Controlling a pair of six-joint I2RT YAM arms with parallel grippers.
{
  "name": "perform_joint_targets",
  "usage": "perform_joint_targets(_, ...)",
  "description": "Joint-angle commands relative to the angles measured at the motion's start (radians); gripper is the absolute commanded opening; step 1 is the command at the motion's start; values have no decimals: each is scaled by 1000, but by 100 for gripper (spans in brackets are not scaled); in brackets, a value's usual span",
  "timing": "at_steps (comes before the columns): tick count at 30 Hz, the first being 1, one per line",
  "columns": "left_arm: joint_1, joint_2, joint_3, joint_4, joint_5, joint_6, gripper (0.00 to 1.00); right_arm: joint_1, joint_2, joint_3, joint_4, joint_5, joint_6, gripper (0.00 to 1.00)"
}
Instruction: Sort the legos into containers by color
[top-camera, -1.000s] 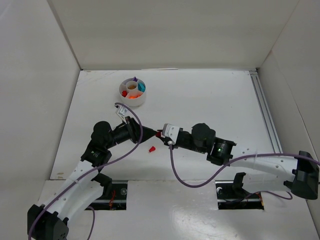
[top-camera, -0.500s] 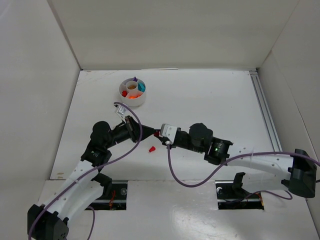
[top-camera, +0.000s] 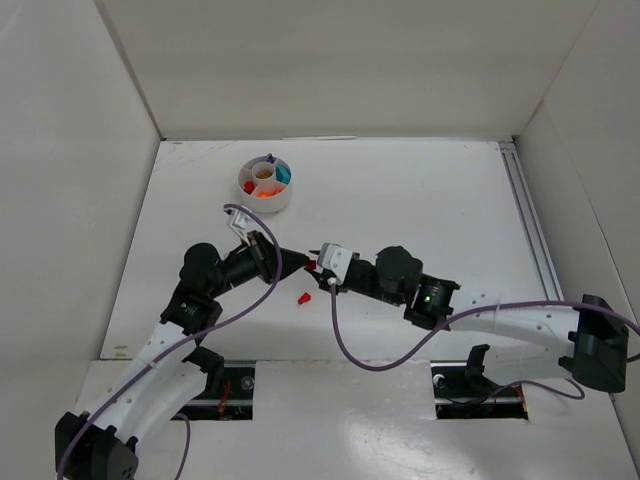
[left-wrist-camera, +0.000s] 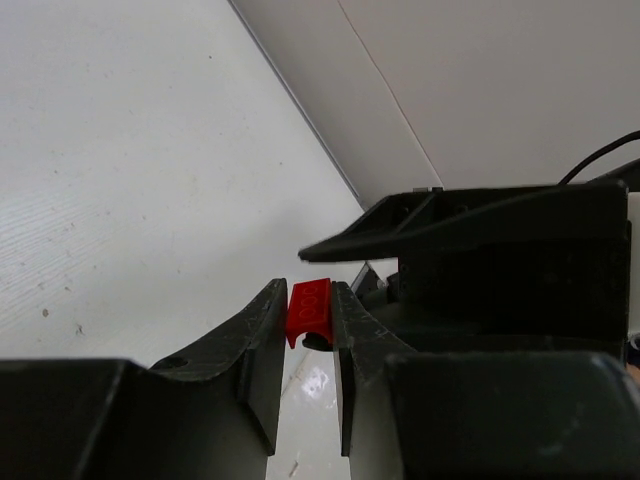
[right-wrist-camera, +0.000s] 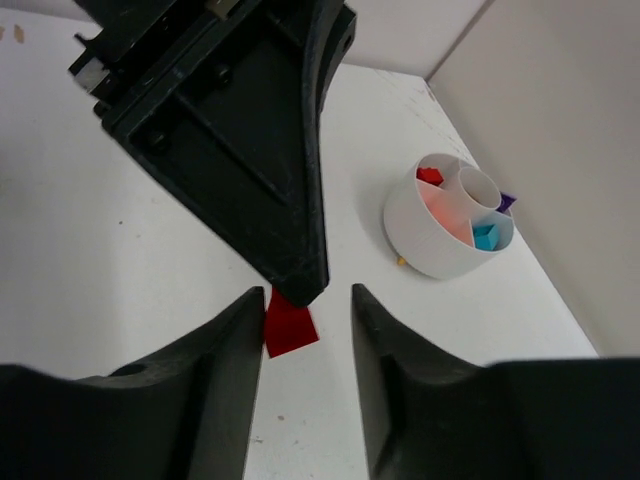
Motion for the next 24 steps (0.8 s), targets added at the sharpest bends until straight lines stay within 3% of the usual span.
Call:
perform_joint_targets(1, -14, -18, 40, -15, -4, 0, 0, 3, 5, 42, 118, 31, 14, 46)
perform_joint_targets(7, -14, 13, 91, -73, -98, 18, 0, 3, 5, 51, 99, 11, 14, 61)
perform_joint_targets(10, -14, 22, 135, -125, -171, 38, 0, 3, 5, 51, 72, 11, 14, 81)
perform_joint_targets(12, -14, 31, 163, -169, -236, 78, 0, 3, -6, 51, 46, 11, 14, 99)
perform_joint_targets(16, -14, 103, 250, -281, -466, 129, 0, 3, -62, 51, -17, 63, 23, 99)
perform_joint_targets(20, -14, 279, 405, -384, -693, 188, 0, 3, -114, -3, -106, 164, 50, 99)
perform_joint_targets(24, 121, 441, 537, -397, -680, 212, 0, 3, -144, -40, -201, 252, 89, 99)
